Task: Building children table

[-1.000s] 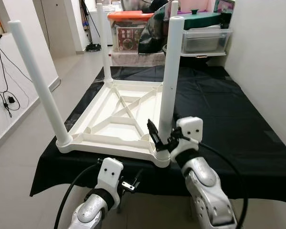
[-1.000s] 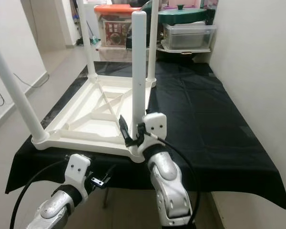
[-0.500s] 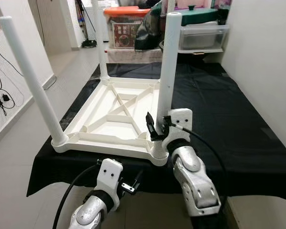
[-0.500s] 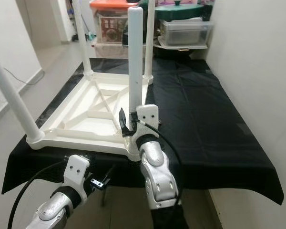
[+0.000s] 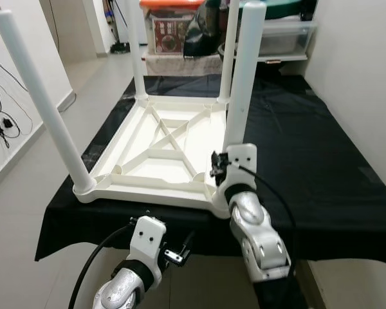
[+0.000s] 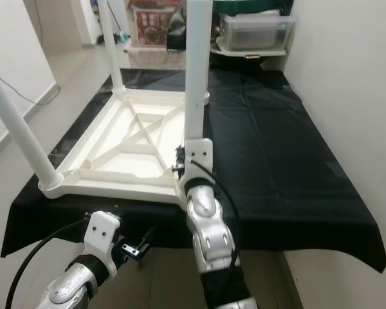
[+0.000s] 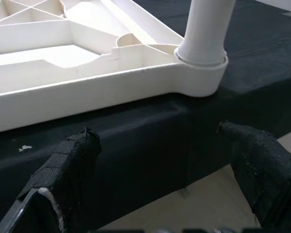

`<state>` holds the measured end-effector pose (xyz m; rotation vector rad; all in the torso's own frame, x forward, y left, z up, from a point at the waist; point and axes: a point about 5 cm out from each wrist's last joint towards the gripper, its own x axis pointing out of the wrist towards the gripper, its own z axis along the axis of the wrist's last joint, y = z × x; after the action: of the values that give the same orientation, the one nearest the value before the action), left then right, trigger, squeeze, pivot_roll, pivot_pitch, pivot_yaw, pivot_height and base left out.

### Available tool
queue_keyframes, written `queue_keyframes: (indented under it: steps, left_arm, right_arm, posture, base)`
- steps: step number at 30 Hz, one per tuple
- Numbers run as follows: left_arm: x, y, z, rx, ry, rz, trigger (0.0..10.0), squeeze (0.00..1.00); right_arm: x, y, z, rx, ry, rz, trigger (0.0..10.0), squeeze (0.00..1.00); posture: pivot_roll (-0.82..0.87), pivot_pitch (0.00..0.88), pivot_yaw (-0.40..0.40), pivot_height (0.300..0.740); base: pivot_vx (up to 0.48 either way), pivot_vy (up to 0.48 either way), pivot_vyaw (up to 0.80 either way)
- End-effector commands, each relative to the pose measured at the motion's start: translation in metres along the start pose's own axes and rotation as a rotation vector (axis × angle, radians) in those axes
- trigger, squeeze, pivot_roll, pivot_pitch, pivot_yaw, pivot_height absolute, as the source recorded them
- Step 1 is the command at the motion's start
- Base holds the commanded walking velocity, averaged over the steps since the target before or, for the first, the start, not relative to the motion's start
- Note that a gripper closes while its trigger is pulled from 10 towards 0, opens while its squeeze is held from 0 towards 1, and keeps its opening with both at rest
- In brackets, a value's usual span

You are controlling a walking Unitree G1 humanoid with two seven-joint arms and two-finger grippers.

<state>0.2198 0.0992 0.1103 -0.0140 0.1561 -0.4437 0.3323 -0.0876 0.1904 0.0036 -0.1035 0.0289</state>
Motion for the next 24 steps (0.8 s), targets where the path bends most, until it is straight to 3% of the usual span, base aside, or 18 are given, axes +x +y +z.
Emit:
queue_keyframes:
  steps: [1, 4, 5, 8, 10, 11, 14, 19, 20, 24]
  left_arm:
    - [-0.005, -0.001, 0.000, -0.011, 0.016, 0.001, 10.0, 0.00]
    - [-0.007, -0.002, 0.001, -0.013, 0.017, 0.000, 10.0, 0.00]
    - [-0.009, -0.002, 0.002, -0.016, 0.019, 0.000, 10.0, 0.00]
    - [-0.011, -0.003, 0.003, -0.018, 0.021, -0.001, 10.0, 0.00]
    - [-0.015, -0.005, 0.005, -0.020, 0.024, -0.005, 10.0, 0.00]
    - [-0.015, -0.005, 0.005, -0.020, 0.024, -0.005, 10.0, 0.00]
    - [-0.020, -0.007, 0.007, -0.024, 0.029, -0.010, 10.0, 0.00]
    - [-0.025, -0.008, 0.009, -0.029, 0.039, -0.013, 10.0, 0.00]
    - [-0.025, -0.008, 0.009, -0.029, 0.039, -0.013, 10.0, 0.00]
    - [-0.030, -0.010, 0.011, -0.030, 0.050, -0.017, 10.0, 0.00]
  right_arm:
    - [0.010, -0.001, 0.002, 0.079, 0.022, -0.032, 0.0, 0.00]
    - [0.015, -0.002, 0.006, 0.125, 0.013, -0.012, 0.0, 0.00]
    - [0.021, -0.002, 0.009, 0.197, 0.013, 0.010, 0.0, 0.00]
    - [0.027, -0.004, 0.009, 0.264, 0.025, 0.021, 0.0, 0.00]
    - [0.035, -0.005, 0.005, 0.404, 0.090, 0.037, 0.0, 0.00]
    - [0.035, -0.005, 0.005, 0.404, 0.090, 0.037, 0.0, 0.00]
    - [0.045, -0.003, -0.008, 0.630, 0.228, 0.065, 0.0, 0.00]
    - [0.050, 0.005, -0.017, 0.798, 0.318, 0.070, 0.0, 0.00]
    - [0.050, 0.005, -0.017, 0.798, 0.318, 0.070, 0.0, 0.00]
    - [0.052, 0.017, -0.028, 0.976, 0.422, 0.078, 0.0, 0.00]
  posture:
    - [0.08, 0.131, -0.011, 0.740]
    - [0.08, 0.142, -0.011, 0.740]
    - [0.09, 0.155, -0.008, 0.740]
    - [0.09, 0.160, -0.009, 0.740]
    - [0.10, 0.179, -0.010, 0.740]
    - [0.10, 0.179, -0.010, 0.740]
    - [0.11, 0.198, -0.008, 0.740]
    - [0.12, 0.216, -0.006, 0.740]
    - [0.12, 0.216, -0.006, 0.740]
    - [0.13, 0.233, -0.003, 0.740]
  base:
    - [0.000, 0.000, 0.00]
    - [0.000, 0.000, 0.00]
    - [0.000, 0.000, 0.00]
    - [0.000, 0.000, 0.00]
    - [0.000, 0.000, 0.00]
    - [0.000, 0.000, 0.00]
    - [0.000, 0.000, 0.00]
    - [0.000, 0.000, 0.00]
    - [0.000, 0.000, 0.00]
    - [0.000, 0.000, 0.00]
